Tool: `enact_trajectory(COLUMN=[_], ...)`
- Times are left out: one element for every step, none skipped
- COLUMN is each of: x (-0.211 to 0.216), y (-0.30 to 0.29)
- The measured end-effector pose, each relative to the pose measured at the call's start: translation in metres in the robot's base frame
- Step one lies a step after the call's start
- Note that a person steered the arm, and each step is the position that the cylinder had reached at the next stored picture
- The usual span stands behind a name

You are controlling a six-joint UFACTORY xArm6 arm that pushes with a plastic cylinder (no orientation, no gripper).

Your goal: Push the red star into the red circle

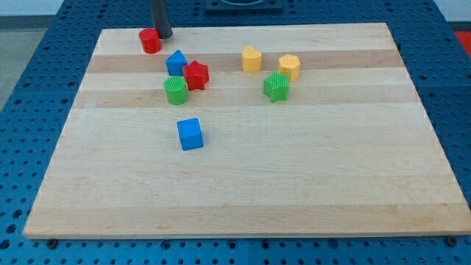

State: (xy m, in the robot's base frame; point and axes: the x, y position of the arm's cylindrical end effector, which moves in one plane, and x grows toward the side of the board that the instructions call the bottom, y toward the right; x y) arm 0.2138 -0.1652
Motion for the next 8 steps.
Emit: enact_trajectory(x=[0.008,0.017,0.033,0.053,0.076,0.096,0.119,0.122], y=[0.0,0.0,0.0,0.0,0.0,0.0,0.007,0.009])
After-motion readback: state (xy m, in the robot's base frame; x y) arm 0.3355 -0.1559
